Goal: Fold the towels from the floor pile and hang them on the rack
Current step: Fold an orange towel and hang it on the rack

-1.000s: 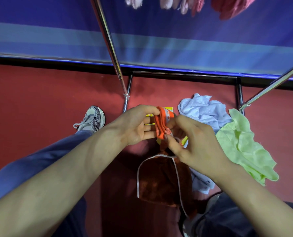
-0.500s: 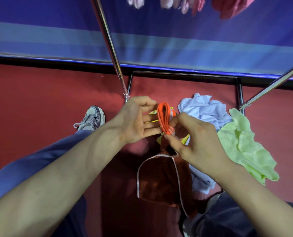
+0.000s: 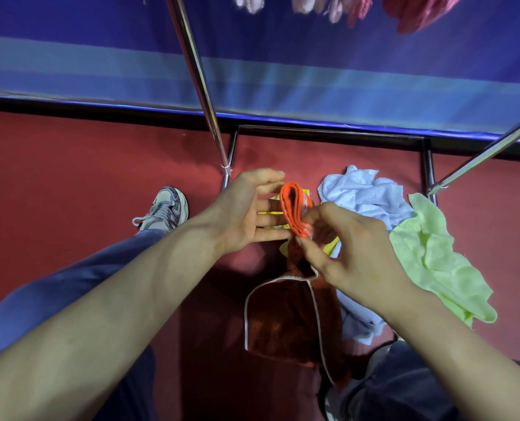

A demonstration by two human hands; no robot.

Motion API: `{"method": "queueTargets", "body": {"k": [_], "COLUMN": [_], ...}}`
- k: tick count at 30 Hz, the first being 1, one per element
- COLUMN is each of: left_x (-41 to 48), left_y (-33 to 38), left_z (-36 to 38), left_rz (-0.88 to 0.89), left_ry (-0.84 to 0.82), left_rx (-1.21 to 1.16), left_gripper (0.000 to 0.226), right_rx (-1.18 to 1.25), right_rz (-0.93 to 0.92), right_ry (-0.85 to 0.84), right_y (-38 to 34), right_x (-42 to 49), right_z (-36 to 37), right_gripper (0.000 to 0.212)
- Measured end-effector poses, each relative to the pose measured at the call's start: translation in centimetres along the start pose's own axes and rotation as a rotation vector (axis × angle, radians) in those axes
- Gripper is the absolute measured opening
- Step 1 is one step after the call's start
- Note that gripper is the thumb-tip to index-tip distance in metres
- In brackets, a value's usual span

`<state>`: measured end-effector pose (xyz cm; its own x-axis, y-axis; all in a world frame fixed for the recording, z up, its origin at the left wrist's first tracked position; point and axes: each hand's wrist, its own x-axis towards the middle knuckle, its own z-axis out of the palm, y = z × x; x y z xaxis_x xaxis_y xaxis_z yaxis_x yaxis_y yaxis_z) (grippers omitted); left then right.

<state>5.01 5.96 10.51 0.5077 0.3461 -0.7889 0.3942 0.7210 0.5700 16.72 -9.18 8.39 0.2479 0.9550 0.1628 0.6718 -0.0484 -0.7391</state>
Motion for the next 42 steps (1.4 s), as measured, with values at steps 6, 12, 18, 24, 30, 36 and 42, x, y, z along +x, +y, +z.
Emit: {"method": "queueTargets", "body": {"k": [6,12,18,24,30,36,42], "left_x": [0.4,0.4,0.5,0.4,1.0,1.2,-0.6], "left_y": [-0.2,-0.3,-0.2,-0.2,-0.8,-0.8,0.4], "left_z": [0.0,0.0,-0.3,-0.6,-0.9,-0.6,0.6], "left_rz": [0.035,0.026,0.05,0.359,0.522,0.66,0.866], "left_ry": [0.03,0.036,-0.014,-0.025,-0.201,-0.048,-0.032], "left_rx": [0.043,0.015,0.049,0.265,0.494,0.572,0.559], "left_gripper": [0.018,0.04,0.028,0.048,0.057,0.022,0.023], "right_rx": [-0.021,-0.023,-0.022,-0.031,-0.028,-0.064,0.044], "right_rz": [-0.007,-0.011,0.004,0.002,0.018,0.037,0.131], "right_ry": [0.015,0.035,0.045,0.034,0.094,0.206,0.314], "right_y": [0.0,0.0,0.0,0.1,0.7,0.9,-0.3], "right_x": [0.0,0.0,0.1,0.1,0.6,1.1,1.2], "right_z": [-0.1,-0.2,-0.3,-0.4,-1.3,-2.5,-4.6], "right_gripper": [0.012,0.012,0.012,0.013,0.013,0.01,0.016]}}
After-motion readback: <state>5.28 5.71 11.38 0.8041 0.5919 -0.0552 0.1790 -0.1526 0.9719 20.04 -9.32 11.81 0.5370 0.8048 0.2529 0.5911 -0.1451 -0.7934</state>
